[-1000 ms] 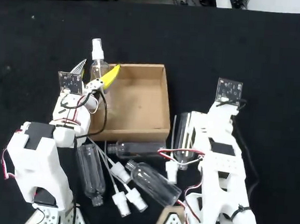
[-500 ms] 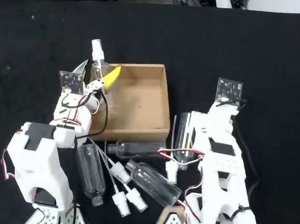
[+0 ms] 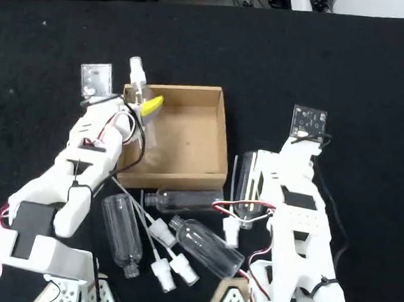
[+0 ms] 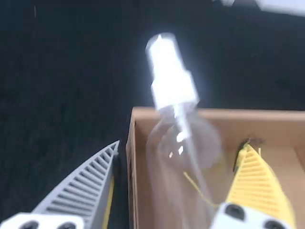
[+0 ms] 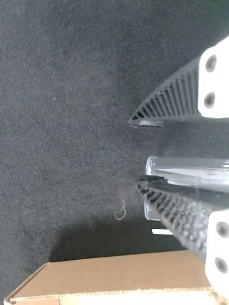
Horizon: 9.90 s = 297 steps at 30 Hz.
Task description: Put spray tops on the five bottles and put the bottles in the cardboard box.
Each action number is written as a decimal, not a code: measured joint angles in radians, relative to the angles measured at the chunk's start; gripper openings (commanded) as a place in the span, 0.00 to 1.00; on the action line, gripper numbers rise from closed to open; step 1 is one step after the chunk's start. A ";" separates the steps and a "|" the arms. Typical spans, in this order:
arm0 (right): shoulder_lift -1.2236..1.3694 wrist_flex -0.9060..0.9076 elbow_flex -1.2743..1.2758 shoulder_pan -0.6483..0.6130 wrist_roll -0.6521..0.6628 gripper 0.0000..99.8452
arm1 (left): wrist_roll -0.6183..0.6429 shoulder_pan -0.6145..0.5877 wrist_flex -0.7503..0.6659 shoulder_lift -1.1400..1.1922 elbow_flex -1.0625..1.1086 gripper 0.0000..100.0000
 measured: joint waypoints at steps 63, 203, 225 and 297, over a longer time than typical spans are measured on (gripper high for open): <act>0.000 0.000 0.000 0.000 0.000 0.15 | 0.000 0.011 1.491 0.493 -1.272 0.26; 0.000 0.000 0.000 0.000 0.000 0.15 | -0.238 0.064 0.629 -0.169 -0.284 0.16; 0.000 0.000 0.000 0.000 0.000 0.15 | -0.232 0.000 -0.238 -0.204 0.196 0.16; 0.000 0.000 0.000 0.000 0.000 0.15 | -0.141 0.000 -0.758 0.147 0.221 0.34</act>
